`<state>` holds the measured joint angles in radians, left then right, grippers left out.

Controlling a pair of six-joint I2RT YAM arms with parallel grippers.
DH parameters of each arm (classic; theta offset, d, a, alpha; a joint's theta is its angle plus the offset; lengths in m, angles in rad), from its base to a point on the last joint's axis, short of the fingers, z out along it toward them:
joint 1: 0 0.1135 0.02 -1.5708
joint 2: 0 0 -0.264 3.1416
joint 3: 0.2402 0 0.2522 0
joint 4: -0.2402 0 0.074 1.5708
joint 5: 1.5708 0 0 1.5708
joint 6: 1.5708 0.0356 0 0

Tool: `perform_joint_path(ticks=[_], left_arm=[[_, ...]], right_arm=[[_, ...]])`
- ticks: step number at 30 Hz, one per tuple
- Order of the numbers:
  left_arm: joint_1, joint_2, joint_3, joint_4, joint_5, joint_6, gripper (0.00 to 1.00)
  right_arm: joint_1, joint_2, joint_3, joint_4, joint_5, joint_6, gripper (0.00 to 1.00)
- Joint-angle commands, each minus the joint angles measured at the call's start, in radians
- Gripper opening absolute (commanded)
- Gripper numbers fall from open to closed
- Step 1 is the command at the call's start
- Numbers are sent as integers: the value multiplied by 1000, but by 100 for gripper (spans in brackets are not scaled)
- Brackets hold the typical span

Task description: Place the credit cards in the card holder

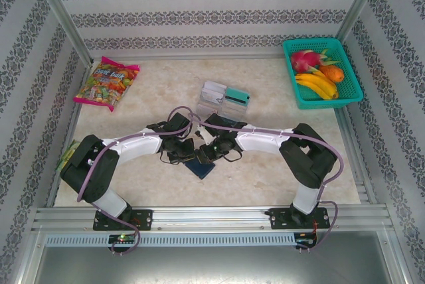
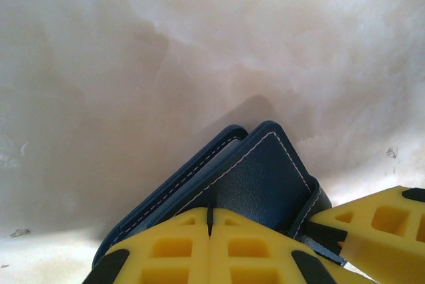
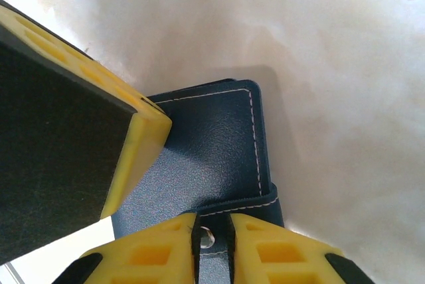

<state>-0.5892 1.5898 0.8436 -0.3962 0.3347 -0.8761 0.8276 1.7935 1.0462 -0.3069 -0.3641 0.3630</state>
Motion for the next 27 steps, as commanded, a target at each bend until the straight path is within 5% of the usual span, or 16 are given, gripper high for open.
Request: perform_joint_path(ticks=[1,27], left_arm=[[-8,28,-3,-27,-42,14,0],[-4,29,-11,-26,-48,13,0]], right_arm=[[16,26,16,-22,19,-15,20],[77,81,-17,-77,132,-24,20]])
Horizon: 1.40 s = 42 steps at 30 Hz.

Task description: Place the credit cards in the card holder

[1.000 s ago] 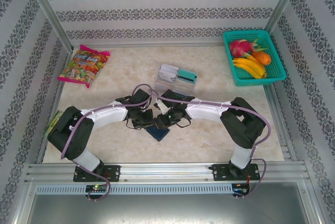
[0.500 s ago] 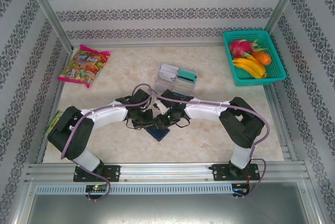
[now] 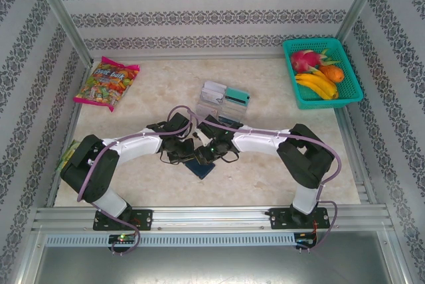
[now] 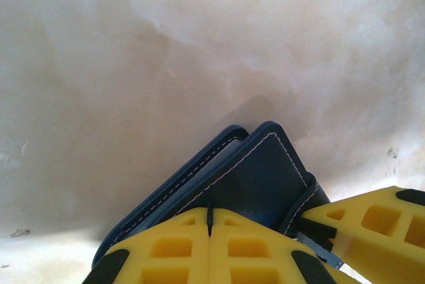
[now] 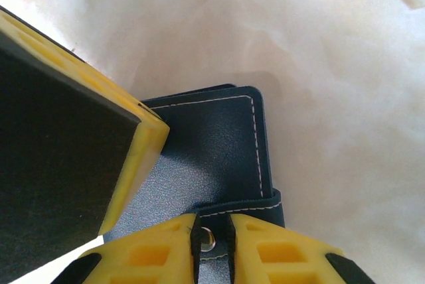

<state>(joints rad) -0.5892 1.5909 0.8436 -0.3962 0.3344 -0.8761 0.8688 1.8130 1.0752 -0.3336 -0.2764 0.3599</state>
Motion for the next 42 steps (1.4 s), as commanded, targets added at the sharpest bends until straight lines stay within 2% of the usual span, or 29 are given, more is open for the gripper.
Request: perform_joint_path(ticks=[1,8,13,18,22,24,27,29,32,38,42], left_arm=[[-3,26,-12,-27,-47,13,0],[3,13,-19,-30,-52,12,0],[6,12,-17,-30,-49,15,0],[14,11,54,-72,-56,48,0],[32,1,152,-139,-84,104,9],[53,-8,209,-168,-87,136,13],[86,-32,290,-207,-94,178,21],[105,-57,336,-231,-112,201,24],[144,-105,372,-246,-132,227,26],[265,-207,355,-236,-151,251,29],[355,-270,304,-201,-206,268,29]], right_arm=[[39,65,-48,-56,51,-19,20],[63,89,-67,-70,96,8,19],[63,52,-116,-33,101,41,19],[31,-23,-10,-65,91,21,20],[-6,-75,75,-59,83,5,22],[-29,-105,105,-50,79,3,28],[-55,-157,128,-50,92,3,29],[-70,-198,135,-61,117,-7,34],[-95,-276,121,-74,174,-22,34],[-194,-473,41,-84,295,-28,39],[-329,-596,-38,-80,323,-14,41]])
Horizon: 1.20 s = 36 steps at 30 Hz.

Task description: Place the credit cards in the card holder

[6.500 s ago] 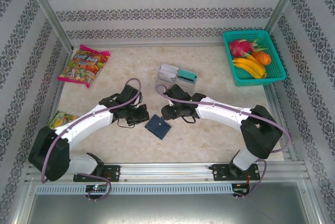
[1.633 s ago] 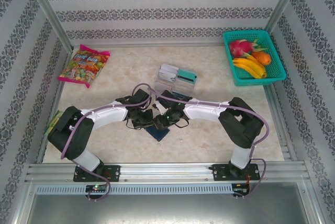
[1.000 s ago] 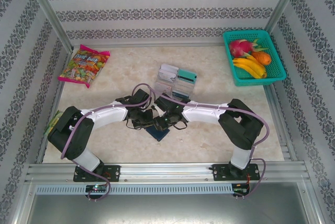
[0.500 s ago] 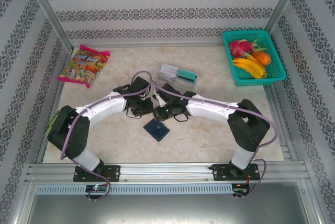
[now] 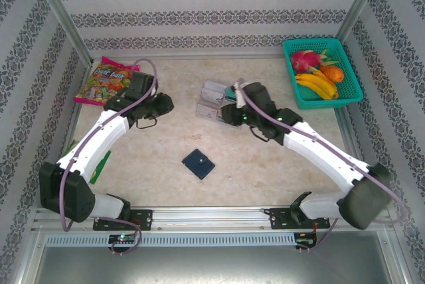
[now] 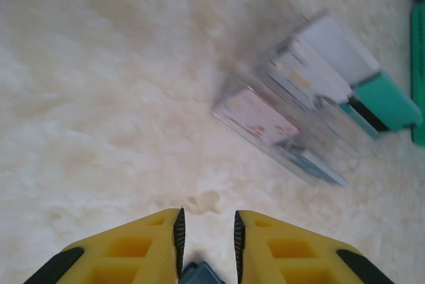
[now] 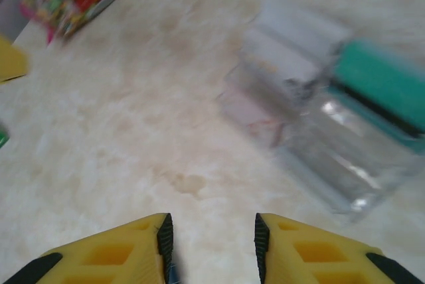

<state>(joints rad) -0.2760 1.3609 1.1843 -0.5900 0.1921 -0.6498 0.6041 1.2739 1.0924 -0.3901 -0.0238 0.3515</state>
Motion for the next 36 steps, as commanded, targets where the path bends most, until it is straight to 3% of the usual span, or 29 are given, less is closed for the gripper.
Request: perform_joint_path(ticks=[1,6,13,15,17,19,23,29,32,36], left_arm=[[63,-57,-58,9,-91,45,29],[128,-131,-175,128,-215,30,34],[185,-167,-309,296,-323,-1,47],[191,-176,-338,325,-362,-2,58],[196,-194,-366,356,-398,5,82],[202,-217,-396,370,-452,6,98],[226,-243,-442,383,-524,4,99],[238,-230,-482,401,-610,11,99],[238,-248,-545,469,-688,30,99],[238,-262,-683,685,-756,104,99]], right_arm=[[-102,-85,-81,-13,77,-2,43],[-274,-163,-150,-4,83,-20,48],[-331,-202,-220,46,242,-96,66],[-334,-200,-245,78,284,-111,73],[-343,-198,-273,120,305,-122,79],[-359,-189,-296,158,315,-129,84],[-392,-167,-338,250,303,-137,90],[-411,-155,-440,424,412,-144,93],[-419,-172,-536,555,489,-170,95],[-450,-184,-650,689,468,-243,98]])
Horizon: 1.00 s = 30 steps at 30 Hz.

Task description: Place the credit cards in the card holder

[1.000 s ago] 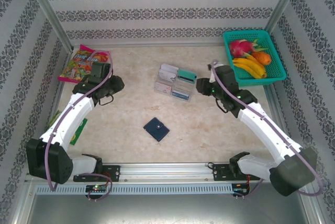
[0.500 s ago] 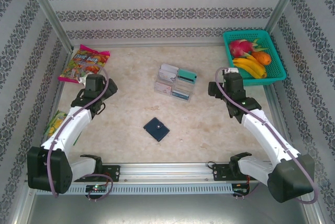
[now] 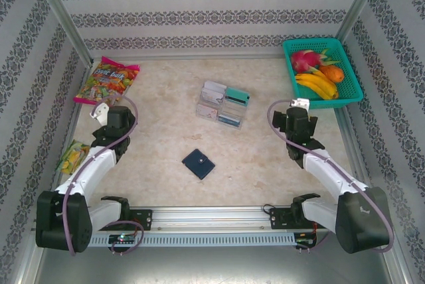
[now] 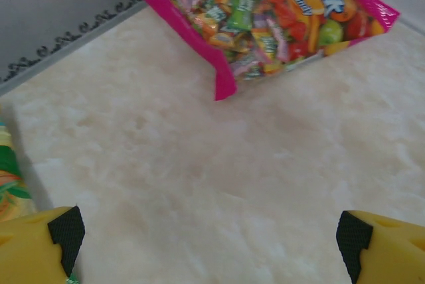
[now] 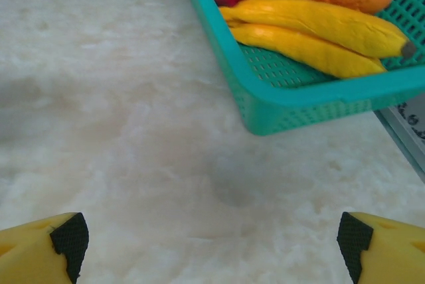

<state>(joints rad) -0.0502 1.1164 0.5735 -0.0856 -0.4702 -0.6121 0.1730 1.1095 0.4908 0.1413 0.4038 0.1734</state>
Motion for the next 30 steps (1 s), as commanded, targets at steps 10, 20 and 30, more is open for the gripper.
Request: perform_joint_path(ticks=[10,20,30], left_arm=[[18,96,-154,529,-70,299,99],[19,345,-162,824,37,461,99],[18,422,-156,901,359,598,99]], right_arm=[[-86,91,-182,493,-22,-73,98],[-84,246,-124,641,-142,-153,98],[-108,389,-129,792,-236,-162,98]])
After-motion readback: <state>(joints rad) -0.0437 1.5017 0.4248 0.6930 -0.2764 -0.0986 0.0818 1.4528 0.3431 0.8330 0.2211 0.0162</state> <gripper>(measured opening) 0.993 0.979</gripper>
